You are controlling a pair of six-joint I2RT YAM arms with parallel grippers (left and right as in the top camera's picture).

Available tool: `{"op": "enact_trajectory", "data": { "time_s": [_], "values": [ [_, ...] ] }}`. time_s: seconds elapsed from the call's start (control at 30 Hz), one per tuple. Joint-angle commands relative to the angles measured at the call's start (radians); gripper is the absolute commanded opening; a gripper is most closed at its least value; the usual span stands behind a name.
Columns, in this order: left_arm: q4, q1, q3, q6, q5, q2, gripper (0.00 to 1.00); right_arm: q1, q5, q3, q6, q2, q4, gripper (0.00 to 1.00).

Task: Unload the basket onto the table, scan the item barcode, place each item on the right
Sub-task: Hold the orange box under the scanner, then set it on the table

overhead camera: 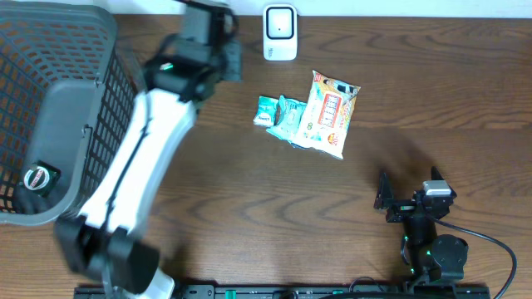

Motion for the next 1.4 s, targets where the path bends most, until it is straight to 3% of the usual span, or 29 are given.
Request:
{"op": "enact_trajectory", "data": {
  "time_s": [0.0,0.27,0.47,0.8,1.37],
  "values": [
    [0.014,-0.011,0.001,0.092,-0.074,0.094,0.08,-0.003,0.001,-0.002,-0.008,-0.005,-0.002,0.99],
    [0.009,-0.013,0.000,0.075,-0.142,0.323,0.07,-0.003,0.001,-0.002,-0.008,-0.005,-0.002,0.99],
    [0.010,-0.013,0.000,-0.039,-0.141,0.421,0.08,-0.003,0.001,-0.002,-0.008,-0.005,-0.002,0.99],
    [0.009,-0.018,-0.002,-0.177,0.097,0.454,0.08,-0.003,0.001,-0.002,-0.008,-0.005,-0.002,0.99],
    [-0.026,-0.117,-0.021,-0.217,0.100,0.454,0.08,-0.003,0.001,-0.002,-0.008,-0.005,-0.002,0.99]
  ]
}}
